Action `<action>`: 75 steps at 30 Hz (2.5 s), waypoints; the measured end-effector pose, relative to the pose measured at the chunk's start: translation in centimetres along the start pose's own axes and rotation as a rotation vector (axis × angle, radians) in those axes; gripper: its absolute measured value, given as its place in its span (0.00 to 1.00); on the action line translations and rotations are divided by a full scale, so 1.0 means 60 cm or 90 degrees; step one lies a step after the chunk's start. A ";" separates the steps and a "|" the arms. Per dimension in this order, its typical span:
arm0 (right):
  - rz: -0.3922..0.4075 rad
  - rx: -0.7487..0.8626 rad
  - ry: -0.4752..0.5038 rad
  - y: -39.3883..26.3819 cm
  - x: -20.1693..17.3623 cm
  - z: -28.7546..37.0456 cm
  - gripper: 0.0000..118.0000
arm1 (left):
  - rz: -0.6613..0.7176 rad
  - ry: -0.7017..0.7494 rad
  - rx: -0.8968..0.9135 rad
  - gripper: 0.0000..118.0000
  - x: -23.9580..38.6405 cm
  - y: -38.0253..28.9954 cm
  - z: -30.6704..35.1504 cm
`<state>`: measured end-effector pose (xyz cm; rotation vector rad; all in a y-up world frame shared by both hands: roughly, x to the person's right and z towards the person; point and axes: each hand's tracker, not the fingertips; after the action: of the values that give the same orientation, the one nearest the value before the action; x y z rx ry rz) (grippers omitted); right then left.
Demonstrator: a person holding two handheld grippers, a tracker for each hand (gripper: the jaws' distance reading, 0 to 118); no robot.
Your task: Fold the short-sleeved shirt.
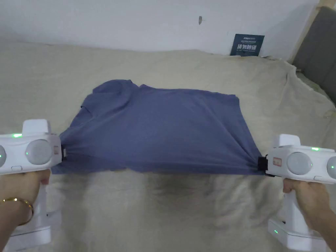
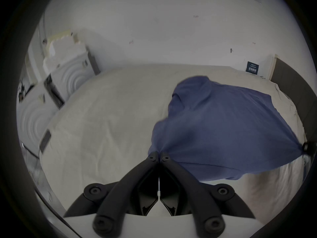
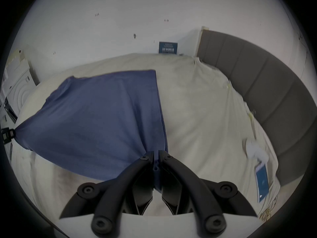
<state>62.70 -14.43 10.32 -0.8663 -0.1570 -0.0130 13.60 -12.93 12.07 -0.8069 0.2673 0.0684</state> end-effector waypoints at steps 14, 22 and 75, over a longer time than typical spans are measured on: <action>0.004 -0.019 0.037 -0.227 0.106 0.142 0.04 | 0.037 -0.098 -0.067 0.00 -0.093 -0.277 0.139; 0.010 -0.049 0.050 -0.302 0.136 0.167 0.04 | 0.073 -0.099 -0.111 0.00 -0.122 -0.334 0.163; -0.007 0.387 0.048 -0.280 0.013 0.382 0.00 | -0.059 -0.124 0.376 0.00 0.009 -0.250 0.325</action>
<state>59.15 -7.86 37.74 -0.2584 -0.0868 -0.0078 20.61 -9.26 35.34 -0.2219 0.0553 -0.0203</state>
